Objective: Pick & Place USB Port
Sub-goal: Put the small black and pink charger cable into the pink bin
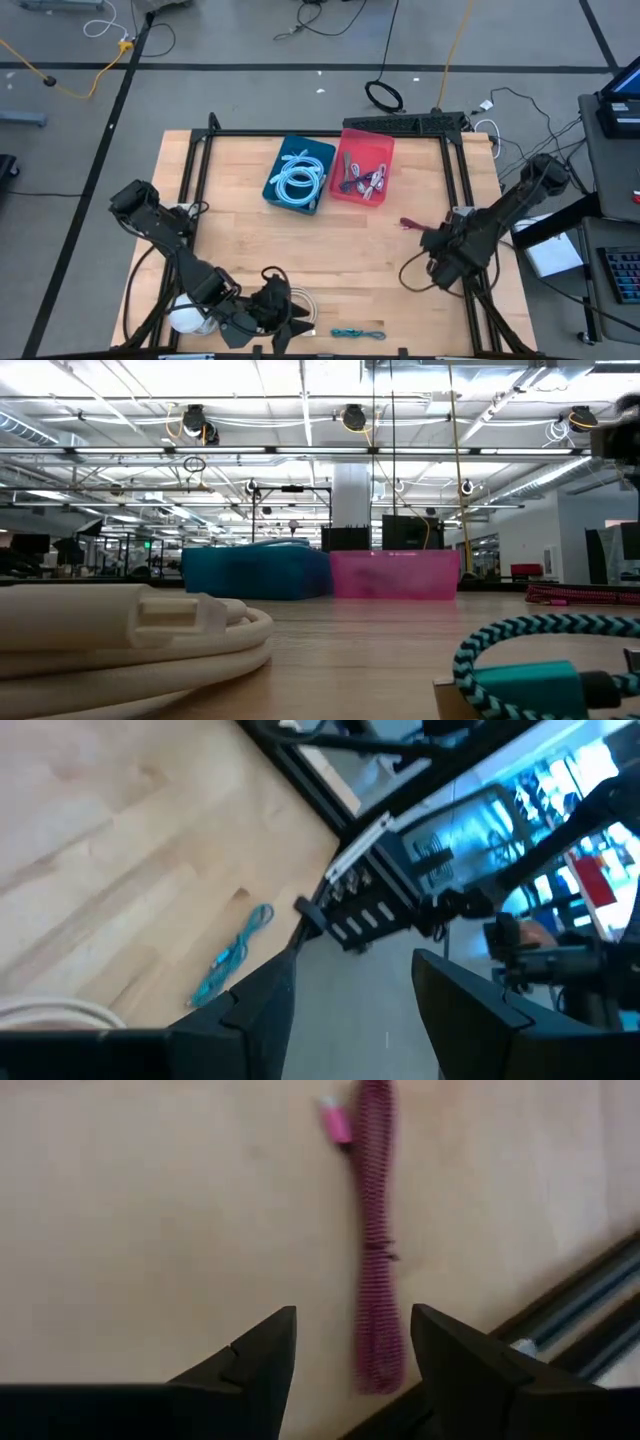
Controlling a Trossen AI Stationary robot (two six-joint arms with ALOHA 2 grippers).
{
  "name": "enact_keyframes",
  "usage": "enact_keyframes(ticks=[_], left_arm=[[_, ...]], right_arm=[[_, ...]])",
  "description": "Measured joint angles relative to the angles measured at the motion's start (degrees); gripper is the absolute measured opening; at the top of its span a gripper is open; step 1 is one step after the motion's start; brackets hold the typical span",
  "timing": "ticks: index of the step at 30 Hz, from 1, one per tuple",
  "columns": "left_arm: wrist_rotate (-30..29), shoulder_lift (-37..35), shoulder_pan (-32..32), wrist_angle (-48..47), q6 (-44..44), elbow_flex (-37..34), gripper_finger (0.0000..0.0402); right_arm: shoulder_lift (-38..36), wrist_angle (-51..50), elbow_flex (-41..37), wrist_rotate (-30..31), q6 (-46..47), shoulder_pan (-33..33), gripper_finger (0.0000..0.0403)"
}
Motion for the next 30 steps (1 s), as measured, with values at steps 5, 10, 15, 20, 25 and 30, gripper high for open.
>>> enact_keyframes(ticks=[5,10,15,20,25,30], left_arm=[[-1.75,0.00,-0.20,0.20,-0.89,0.00,0.0202],[-2.32,0.00,-0.20,0.71,-1.89,0.00,0.0202],[-2.67,0.00,-0.20,3.13,-1.78,0.00,0.0202],[-2.71,0.00,-0.02,3.50,-1.73,0.00,0.0202],[-2.69,0.00,0.54,3.54,-1.26,0.00,0.0202],[-2.53,0.00,0.92,3.58,-0.28,0.00,0.0202]], right_arm=[[-4.47,5.40,-6.37,1.13,-3.11,-3.81,0.0193],[-5.84,13.98,-13.06,-1.07,-7.14,-8.82,0.0186],[-5.95,20.90,-17.42,-3.42,-9.35,-12.56,0.0185],[-5.84,21.81,-19.44,-5.35,-8.68,-15.27,0.0164],[-5.78,23.74,-19.76,-8.88,-7.25,-17.40,0.0059],[-5.83,26.57,-19.40,-10.30,-2.17,-17.66,0.0016]])
